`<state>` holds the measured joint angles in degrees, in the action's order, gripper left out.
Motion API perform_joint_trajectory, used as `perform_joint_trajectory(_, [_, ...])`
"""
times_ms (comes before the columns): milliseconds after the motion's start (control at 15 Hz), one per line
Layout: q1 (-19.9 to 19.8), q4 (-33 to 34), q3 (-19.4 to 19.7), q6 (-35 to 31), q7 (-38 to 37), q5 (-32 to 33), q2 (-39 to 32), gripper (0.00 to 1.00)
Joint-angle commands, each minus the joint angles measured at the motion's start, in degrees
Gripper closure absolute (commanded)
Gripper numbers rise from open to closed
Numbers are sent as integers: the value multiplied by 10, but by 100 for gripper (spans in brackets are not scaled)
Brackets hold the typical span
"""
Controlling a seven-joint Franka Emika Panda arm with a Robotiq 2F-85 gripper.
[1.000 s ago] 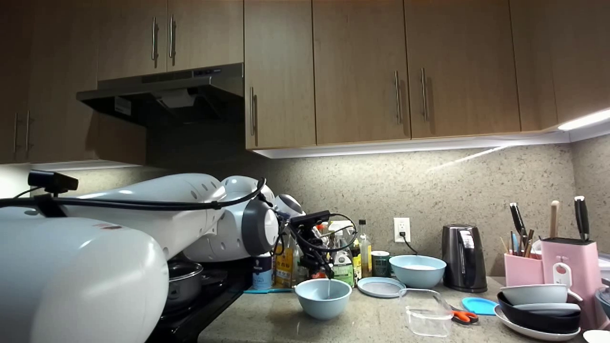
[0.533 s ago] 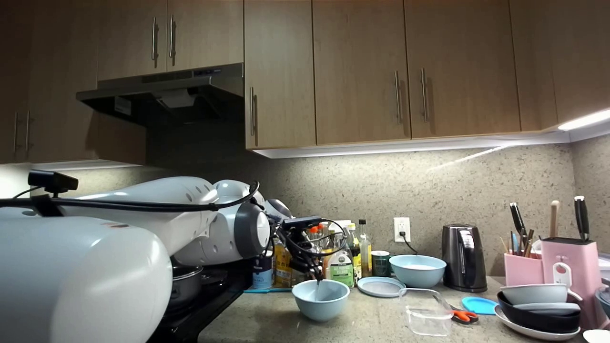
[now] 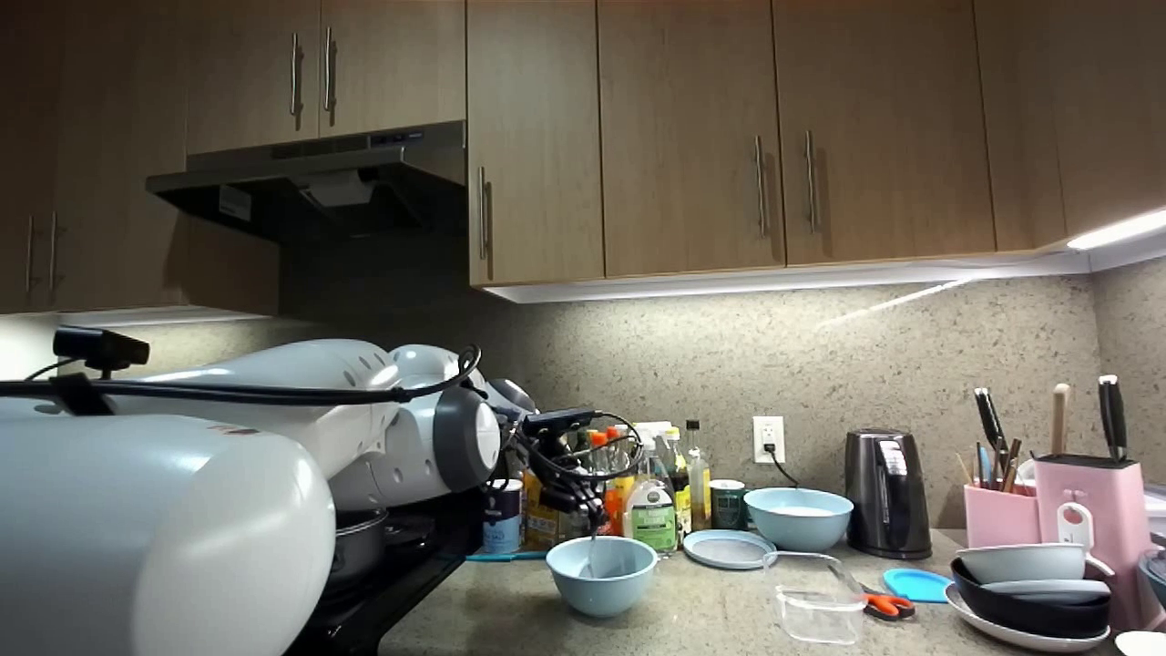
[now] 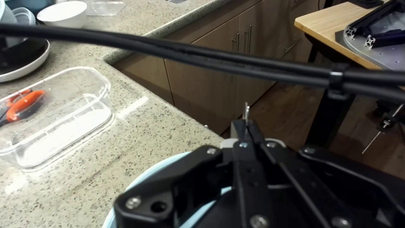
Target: Use the spoon to stir the contents in the bowl
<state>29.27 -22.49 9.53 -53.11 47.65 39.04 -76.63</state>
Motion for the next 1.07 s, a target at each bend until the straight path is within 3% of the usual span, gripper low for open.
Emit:
perform_joint_trajectory(0, [-9, 11, 21, -29, 12, 17, 1, 99])
perform_joint_trajectory(400, [-39, -7, 45, -72, -6, 29, 20, 99])
perform_joint_trajectory(1000, [-65, -8, 33, -27, -15, 0, 22, 99])
